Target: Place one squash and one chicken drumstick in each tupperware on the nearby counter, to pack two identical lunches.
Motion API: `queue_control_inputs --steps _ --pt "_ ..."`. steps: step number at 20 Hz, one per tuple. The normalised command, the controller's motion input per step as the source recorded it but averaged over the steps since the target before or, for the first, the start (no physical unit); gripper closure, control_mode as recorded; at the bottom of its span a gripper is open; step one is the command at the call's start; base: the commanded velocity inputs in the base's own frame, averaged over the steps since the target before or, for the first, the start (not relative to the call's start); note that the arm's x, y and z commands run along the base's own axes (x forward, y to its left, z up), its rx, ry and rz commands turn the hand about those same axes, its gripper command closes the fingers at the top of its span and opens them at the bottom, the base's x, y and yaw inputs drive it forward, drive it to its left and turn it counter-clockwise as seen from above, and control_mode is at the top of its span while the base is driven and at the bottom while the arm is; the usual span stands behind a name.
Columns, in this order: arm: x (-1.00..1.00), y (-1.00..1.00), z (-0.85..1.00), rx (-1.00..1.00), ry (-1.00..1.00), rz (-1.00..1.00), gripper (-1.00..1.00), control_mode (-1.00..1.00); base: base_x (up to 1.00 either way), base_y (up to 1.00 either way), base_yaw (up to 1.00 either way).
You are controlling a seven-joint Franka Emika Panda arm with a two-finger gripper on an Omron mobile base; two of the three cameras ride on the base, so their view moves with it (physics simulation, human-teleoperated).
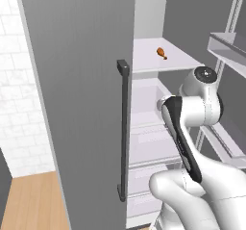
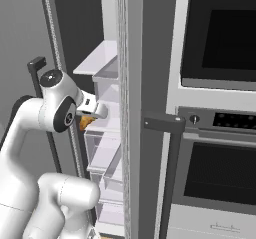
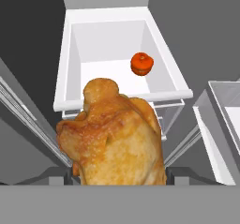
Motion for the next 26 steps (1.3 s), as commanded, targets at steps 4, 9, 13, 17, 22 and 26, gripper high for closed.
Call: queue_control_inputs --steps 4,9,13,17,22,26 --pt "-1.0 0.0 0.76 -0.01 0.0 0.0 1.0 -1.0 0.0 0.0 0.0" --pt "-0.8 0.01 0.13 -0.04 0.0 0.0 1.0 1.0 -0.2 0.01 0.0" --pt "0.0 0.0 0.0 0.0 0.0 0.0 1.0 1.0 -1.0 0.01 0.0" --pt "0.0 0.0 0.0 0.0 0.0 0.0 1.0 1.0 -1.0 -0.3 -0.02" --pt "0.0 0.0 0.0 0.0 0.0 0.0 1.0 1.0 -1.0 -0.93 -0.16" --pt "0.0 0.0 0.0 0.0 0.0 0.0 1.0 1.0 -0.54 -1.0 -0.24"
